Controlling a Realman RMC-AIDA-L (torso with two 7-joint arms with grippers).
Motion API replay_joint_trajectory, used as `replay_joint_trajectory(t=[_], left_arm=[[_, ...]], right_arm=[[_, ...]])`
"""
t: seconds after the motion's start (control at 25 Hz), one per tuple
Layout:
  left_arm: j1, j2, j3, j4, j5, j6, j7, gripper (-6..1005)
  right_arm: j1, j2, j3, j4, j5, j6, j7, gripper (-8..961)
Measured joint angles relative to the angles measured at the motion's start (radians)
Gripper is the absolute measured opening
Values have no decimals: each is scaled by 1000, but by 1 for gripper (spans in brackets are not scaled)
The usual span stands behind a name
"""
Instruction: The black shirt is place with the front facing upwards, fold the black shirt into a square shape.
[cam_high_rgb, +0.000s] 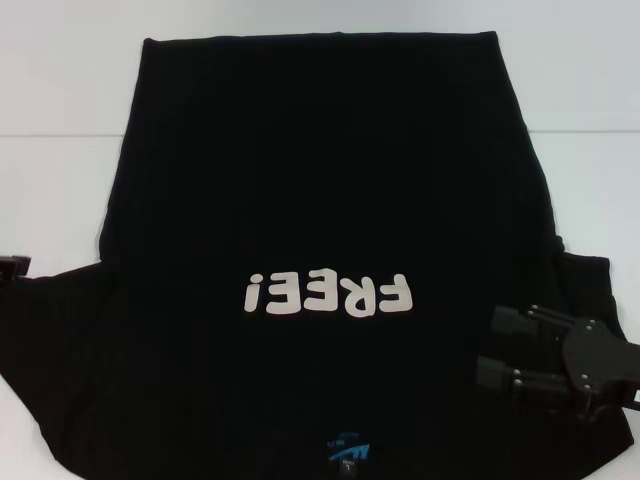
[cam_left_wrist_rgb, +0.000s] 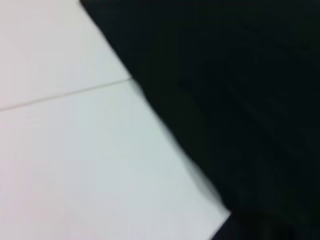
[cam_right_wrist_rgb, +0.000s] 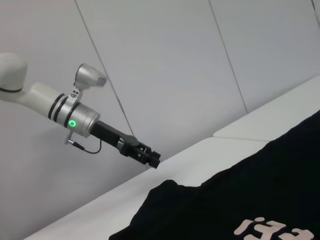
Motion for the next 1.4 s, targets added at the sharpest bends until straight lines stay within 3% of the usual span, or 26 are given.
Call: replay_joint_trajectory(t=[0.12,0.36,0.84,1.4], left_arm=[[-3,3,5,-10,30,-24,-2,659],[0,1,4,-17,30,-84,4,672],[-3,0,94,-31,101,-197,47,672],[-26,0,155,-81,155,-125,51,671]], right_arm=[[2,10,2,5,2,28,-2,909],[25,16,10,65,18,84,-63,909],[59,19,12,116,32,139,-88,909],[47,17,12,118,56,128,-95,910]])
